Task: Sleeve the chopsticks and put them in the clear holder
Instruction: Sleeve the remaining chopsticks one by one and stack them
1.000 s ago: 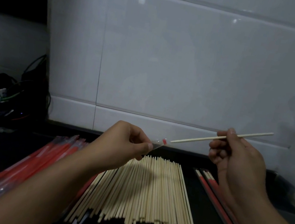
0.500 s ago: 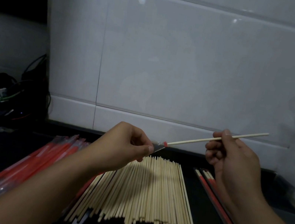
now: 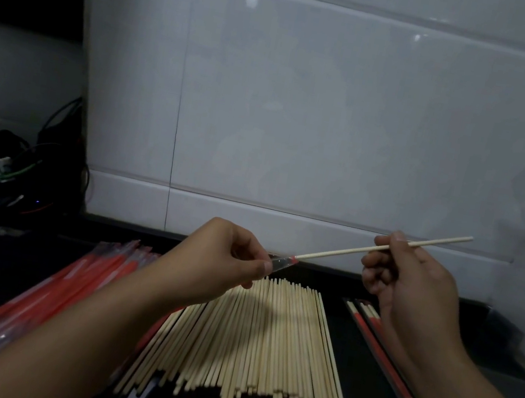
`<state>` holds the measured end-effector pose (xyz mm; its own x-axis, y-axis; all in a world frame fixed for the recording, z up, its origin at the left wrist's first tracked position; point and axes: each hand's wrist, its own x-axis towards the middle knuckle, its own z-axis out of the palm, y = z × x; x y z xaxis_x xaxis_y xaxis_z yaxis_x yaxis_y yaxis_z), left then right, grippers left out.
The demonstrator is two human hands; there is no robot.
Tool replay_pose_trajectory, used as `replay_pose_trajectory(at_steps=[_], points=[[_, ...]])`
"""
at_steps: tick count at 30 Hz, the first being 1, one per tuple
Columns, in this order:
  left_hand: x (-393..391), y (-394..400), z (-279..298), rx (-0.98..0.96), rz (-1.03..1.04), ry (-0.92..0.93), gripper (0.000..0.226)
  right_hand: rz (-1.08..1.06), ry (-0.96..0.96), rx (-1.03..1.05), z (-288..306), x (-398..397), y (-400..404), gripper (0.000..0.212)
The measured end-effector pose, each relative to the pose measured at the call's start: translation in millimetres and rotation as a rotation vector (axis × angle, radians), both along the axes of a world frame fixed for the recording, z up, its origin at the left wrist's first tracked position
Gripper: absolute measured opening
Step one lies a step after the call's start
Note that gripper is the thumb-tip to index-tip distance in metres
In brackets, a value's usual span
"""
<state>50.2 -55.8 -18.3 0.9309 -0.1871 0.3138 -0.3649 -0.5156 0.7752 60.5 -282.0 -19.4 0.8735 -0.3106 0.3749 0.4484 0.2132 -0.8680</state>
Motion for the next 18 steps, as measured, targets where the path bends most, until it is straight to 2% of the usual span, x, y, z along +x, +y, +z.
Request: replay_pose_trajectory(at_steps=[18], points=[[0.4, -0.1, 0.6, 0.001, -0.033, 0.000, 0.011, -0.003, 0.020, -0.020, 1.7, -2.2, 3.1, 0.027]])
